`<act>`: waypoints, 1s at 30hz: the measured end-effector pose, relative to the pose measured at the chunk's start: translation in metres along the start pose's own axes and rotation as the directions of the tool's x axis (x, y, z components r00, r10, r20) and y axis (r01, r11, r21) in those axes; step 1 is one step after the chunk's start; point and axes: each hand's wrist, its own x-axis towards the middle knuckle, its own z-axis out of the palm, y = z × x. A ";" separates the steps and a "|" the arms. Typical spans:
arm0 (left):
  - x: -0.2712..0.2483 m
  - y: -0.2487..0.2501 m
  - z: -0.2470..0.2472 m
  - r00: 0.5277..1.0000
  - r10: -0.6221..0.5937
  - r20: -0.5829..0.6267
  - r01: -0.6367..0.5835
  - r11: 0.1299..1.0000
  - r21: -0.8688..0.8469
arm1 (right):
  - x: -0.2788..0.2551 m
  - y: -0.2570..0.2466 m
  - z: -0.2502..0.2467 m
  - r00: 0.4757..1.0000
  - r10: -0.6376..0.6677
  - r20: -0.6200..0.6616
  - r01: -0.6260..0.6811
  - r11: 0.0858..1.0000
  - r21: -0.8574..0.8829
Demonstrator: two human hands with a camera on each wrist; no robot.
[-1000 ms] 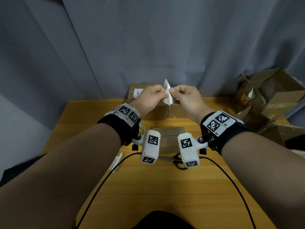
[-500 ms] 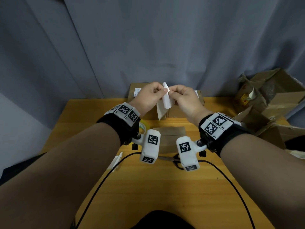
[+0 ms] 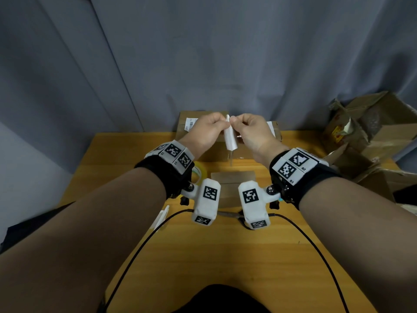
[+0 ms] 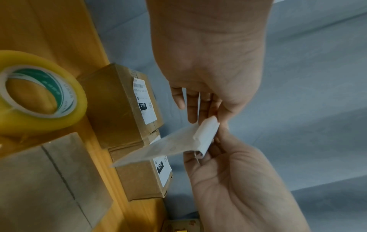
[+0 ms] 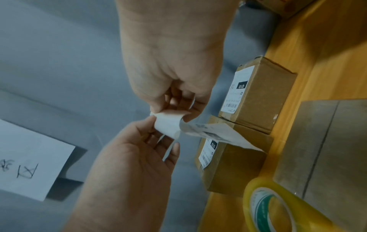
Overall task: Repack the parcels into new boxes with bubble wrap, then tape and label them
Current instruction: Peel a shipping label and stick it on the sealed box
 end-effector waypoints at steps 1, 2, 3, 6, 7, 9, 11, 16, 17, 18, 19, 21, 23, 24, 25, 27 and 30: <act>0.000 0.000 -0.001 1.000 -0.012 -0.007 0.012 1.000 -0.019 | 0.001 0.000 0.001 1.000 0.028 -0.004 -0.028 1.000 0.010; -0.001 0.000 -0.002 1.000 -0.023 -0.014 0.023 0.999 -0.032 | 0.002 0.000 0.001 0.998 0.062 -0.014 -0.061 0.998 0.027; -0.001 -0.001 -0.003 0.999 -0.032 -0.021 0.031 0.999 -0.038 | 0.003 0.001 0.002 0.995 0.095 -0.029 -0.094 0.994 0.049; -0.002 -0.006 -0.004 0.999 -0.038 -0.029 0.038 0.999 -0.024 | 0.002 0.005 0.001 0.986 0.155 -0.067 -0.147 0.983 0.112; -0.002 -0.009 -0.004 0.999 -0.036 -0.026 0.036 0.999 -0.017 | 0.000 0.005 0.001 0.985 0.162 -0.061 -0.153 0.979 0.138; -0.004 -0.013 -0.003 0.999 -0.036 -0.018 0.037 0.999 0.011 | -0.002 0.002 0.002 0.982 0.189 -0.019 -0.182 0.963 0.200; -0.005 -0.013 -0.004 0.999 -0.032 -0.022 0.033 0.999 0.041 | -0.002 -0.002 0.003 0.977 0.213 0.012 -0.211 0.958 0.195; -0.003 -0.005 -0.006 0.999 -0.028 -0.044 0.028 1.000 -0.005 | -0.005 0.000 0.004 0.998 0.014 -0.059 -0.010 0.997 0.071; -0.002 -0.005 -0.006 0.999 -0.025 -0.042 0.025 1.000 -0.018 | -0.005 0.000 0.005 0.998 0.001 -0.063 0.003 0.997 0.072; -0.002 -0.005 -0.005 0.999 -0.017 -0.042 0.017 1.000 -0.003 | -0.005 0.000 0.005 0.998 -0.007 -0.065 0.012 0.997 0.076; -0.003 -0.005 -0.005 0.999 0.001 -0.047 0.000 1.000 0.028 | -0.005 0.000 0.005 0.998 -0.009 -0.067 0.015 0.996 0.090; -0.002 -0.008 -0.006 0.996 0.048 -0.078 -0.041 0.996 0.081 | -0.006 -0.001 0.006 0.998 -0.004 -0.070 0.012 0.993 0.113; -0.001 -0.010 -0.007 0.992 0.045 -0.114 -0.035 0.995 0.090 | -0.006 0.000 0.007 0.997 -0.001 -0.071 0.008 0.996 0.094; 0.000 -0.011 -0.007 0.992 0.031 -0.120 -0.020 0.995 0.093 | -0.006 0.001 0.008 0.997 0.002 -0.080 0.004 0.997 0.083; 0.000 -0.011 -0.006 0.992 0.021 -0.125 -0.008 0.994 0.107 | -0.006 0.001 0.008 0.995 0.013 -0.096 -0.005 0.996 0.085; 0.002 -0.012 -0.006 0.992 -0.001 -0.125 0.021 0.987 0.158 | -0.005 0.002 0.009 0.990 0.058 -0.128 -0.042 0.992 0.119; 0.003 -0.014 -0.007 0.990 -0.025 -0.142 0.058 0.971 0.233 | -0.005 0.005 0.008 0.983 0.113 -0.145 -0.089 0.983 0.163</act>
